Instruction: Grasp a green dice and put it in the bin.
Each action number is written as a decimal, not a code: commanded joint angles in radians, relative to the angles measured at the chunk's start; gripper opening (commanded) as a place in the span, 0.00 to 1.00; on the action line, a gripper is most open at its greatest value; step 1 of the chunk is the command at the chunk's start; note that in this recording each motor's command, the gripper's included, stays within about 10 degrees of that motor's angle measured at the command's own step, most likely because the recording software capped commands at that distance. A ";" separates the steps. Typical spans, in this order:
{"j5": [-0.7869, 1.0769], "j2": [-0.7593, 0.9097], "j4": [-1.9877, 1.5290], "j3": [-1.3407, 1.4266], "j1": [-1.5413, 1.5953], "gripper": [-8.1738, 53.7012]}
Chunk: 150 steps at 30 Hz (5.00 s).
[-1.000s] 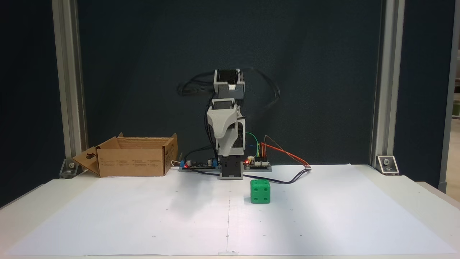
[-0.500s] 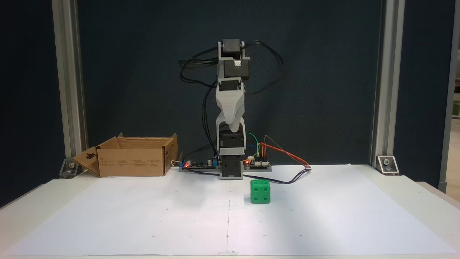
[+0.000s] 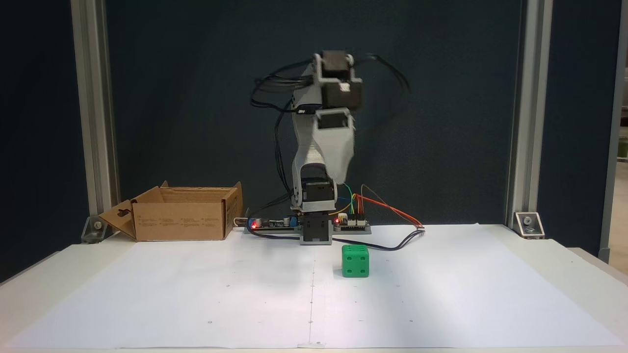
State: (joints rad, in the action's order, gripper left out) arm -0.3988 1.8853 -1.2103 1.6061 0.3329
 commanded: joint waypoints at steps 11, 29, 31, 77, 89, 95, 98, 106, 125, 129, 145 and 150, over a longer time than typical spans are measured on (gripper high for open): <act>-0.150 -0.091 0.077 -0.080 0.146 0.85; -0.140 -0.100 0.103 0.048 0.126 0.85; -0.140 -0.100 0.126 0.089 0.120 0.85; -0.141 -0.222 0.330 0.265 0.114 0.84; -0.140 -0.258 0.500 0.385 0.110 0.83; -0.141 -0.258 0.581 0.425 0.110 0.83; -0.141 -0.258 0.597 0.439 0.110 0.83; -0.140 -0.284 0.620 0.449 0.110 0.83; -0.140 -0.359 0.644 0.459 0.100 0.81; -0.133 -0.360 0.646 0.465 0.092 0.81; -0.115 -0.359 0.649 0.483 0.077 0.55; -0.118 -0.353 0.658 0.482 0.078 0.32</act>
State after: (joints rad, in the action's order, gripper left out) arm -0.4878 1.5263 -0.5584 2.1000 0.4111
